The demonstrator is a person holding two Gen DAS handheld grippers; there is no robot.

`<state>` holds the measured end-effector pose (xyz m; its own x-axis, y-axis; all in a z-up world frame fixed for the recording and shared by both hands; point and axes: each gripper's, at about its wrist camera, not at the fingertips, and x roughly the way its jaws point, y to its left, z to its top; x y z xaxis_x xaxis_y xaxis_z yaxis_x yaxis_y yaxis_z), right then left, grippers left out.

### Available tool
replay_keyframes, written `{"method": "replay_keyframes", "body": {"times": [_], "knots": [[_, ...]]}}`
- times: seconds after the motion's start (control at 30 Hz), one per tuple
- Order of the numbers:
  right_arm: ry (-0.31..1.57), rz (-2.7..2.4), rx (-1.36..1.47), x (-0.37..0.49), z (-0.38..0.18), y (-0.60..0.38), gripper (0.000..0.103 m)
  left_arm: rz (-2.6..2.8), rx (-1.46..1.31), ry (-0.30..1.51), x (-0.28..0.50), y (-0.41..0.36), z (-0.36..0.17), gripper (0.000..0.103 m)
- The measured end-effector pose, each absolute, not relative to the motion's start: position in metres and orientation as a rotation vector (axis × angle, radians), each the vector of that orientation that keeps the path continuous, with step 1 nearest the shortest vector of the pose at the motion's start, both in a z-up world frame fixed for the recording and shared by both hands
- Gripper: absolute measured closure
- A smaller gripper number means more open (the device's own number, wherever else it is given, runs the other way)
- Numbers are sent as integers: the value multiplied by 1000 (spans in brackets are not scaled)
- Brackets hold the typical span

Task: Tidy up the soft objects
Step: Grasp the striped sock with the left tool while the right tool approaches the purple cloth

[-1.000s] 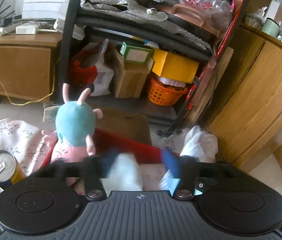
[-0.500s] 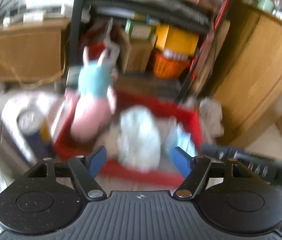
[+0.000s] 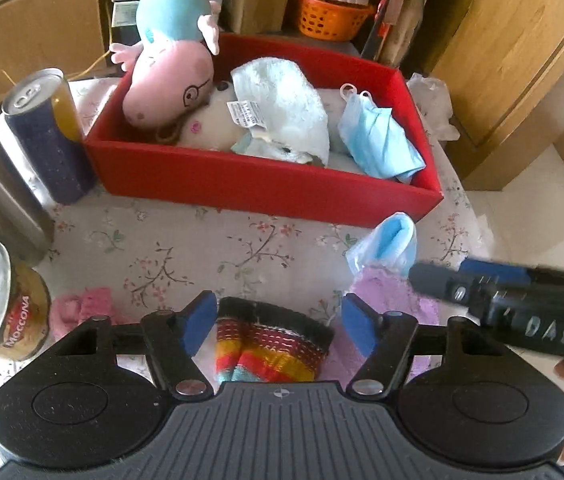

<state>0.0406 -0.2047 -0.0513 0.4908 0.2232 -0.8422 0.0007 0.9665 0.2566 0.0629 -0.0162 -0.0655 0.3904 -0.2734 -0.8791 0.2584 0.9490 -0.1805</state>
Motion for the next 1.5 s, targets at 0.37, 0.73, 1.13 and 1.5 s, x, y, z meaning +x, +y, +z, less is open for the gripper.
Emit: {"method": "replay_keyframes", "body": {"times": [0.37,0.73,1.13,1.5], "knots": [[1088,98,273,31,-61,-206,65,-347,31,1121,60,-15,-67,33],[1128,80,306,19,-73,-205,65,-373,55,1161,55,-12,-76,32],[1157,53,389,23,-82,-220,64,-380,153,1264,59,-31,-116,52],[1215,70,423,26,-95,-209,54,-336,-62,1230,51,23,-81,86]]}}
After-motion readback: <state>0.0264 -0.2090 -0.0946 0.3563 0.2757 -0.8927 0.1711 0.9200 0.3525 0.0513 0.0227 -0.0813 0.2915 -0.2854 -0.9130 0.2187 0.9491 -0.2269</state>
